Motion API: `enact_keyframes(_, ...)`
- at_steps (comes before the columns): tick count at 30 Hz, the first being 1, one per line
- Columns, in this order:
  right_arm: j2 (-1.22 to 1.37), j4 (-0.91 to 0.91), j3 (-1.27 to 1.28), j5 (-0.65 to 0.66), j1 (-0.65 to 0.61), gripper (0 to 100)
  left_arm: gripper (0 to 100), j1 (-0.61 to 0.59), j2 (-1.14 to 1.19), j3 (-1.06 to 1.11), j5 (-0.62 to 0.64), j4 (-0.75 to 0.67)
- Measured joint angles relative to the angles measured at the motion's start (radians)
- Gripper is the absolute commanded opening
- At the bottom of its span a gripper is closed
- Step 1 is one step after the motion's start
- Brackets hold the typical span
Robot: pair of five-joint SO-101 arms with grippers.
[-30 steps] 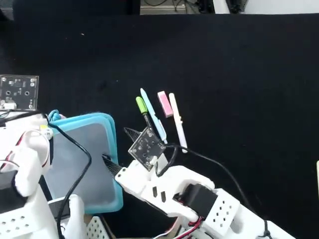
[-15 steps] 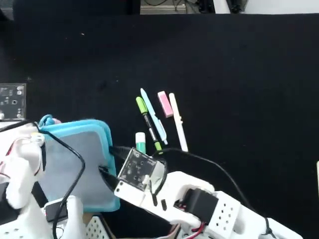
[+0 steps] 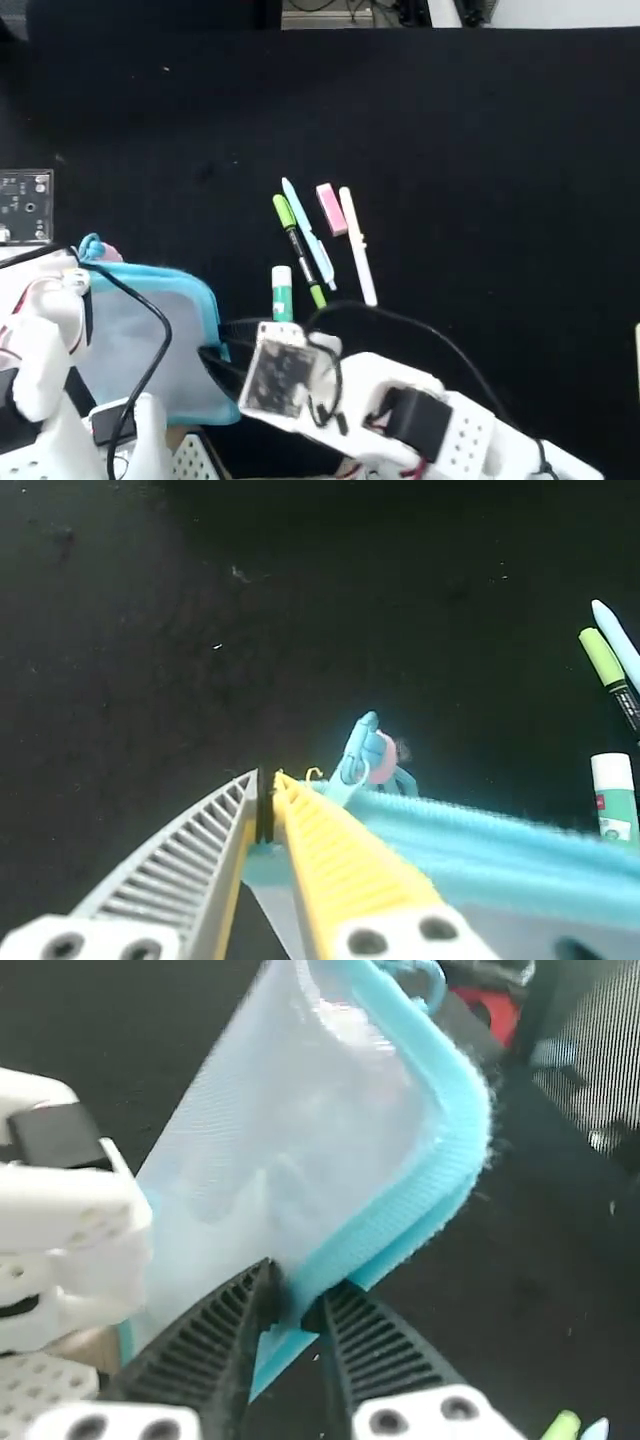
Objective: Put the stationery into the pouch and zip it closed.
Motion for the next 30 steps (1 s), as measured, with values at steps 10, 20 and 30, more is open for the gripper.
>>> enact_keyframes(10,-0.27,0.106,0.0,0.02,0.012,1.1,3,0.005,0.002,-0.114,0.055,0.025)
enact_keyframes(20,-0.29,0.087,0.086,-0.031,-0.021,19.2,3,0.003,-0.123,-0.031,0.058,0.023)
enact_keyframes(30,-0.293,0.325,-0.124,-0.242,0.029,23.0,3,0.008,-0.278,0.063,0.057,0.02)
